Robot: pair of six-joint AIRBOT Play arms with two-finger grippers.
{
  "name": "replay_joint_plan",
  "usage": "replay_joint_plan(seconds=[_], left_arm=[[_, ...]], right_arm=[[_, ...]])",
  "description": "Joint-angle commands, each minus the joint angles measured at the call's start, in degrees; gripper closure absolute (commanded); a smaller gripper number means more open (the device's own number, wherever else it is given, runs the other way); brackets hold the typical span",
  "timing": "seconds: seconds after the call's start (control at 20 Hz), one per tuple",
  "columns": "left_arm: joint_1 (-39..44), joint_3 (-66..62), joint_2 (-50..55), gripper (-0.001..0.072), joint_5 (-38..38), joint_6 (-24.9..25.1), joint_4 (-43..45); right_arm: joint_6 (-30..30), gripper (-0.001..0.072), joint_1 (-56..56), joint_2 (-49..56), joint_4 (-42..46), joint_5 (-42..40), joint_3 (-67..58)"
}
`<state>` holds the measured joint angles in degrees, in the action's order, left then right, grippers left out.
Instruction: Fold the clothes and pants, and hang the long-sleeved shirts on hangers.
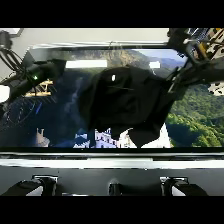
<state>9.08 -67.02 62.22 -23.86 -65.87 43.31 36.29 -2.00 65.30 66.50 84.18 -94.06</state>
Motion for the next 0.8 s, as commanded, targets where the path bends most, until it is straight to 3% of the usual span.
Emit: replay_joint_plan(seconds=[0.0,0.2,0.4,0.6,0.75], left_arm=[[0.0,-1.5,-0.8,0.0093,4.9,-7.9,0.2],[0.0,-1.5,-3.8,0.0093,2.9,-7.9,0.2],[0.0,-1.5,-5.7,0.0094,-0.8,-7.9,0.2],[0.0,-1.5,-5.7,0.0094,-4.2,-7.8,0.2],[0.0,-1.5,-5.7,0.0094,-4.3,-7.8,0.2]], right_arm=[[11.2,0.0696,0.0,-6.0,6.2,-1.3,0.0],[28.9,0.0694,0.0,-12.5,19.1,-5.5,0.0],[35.7,0.0694,0.0,-18.5,29.3,-2.5,0.0],[51.4,0.0693,0.0,-23.6,46.6,-2.8,0.0],[61.2,0.0694,0.0,-26.3,54.9,-3.1,-1.0]])
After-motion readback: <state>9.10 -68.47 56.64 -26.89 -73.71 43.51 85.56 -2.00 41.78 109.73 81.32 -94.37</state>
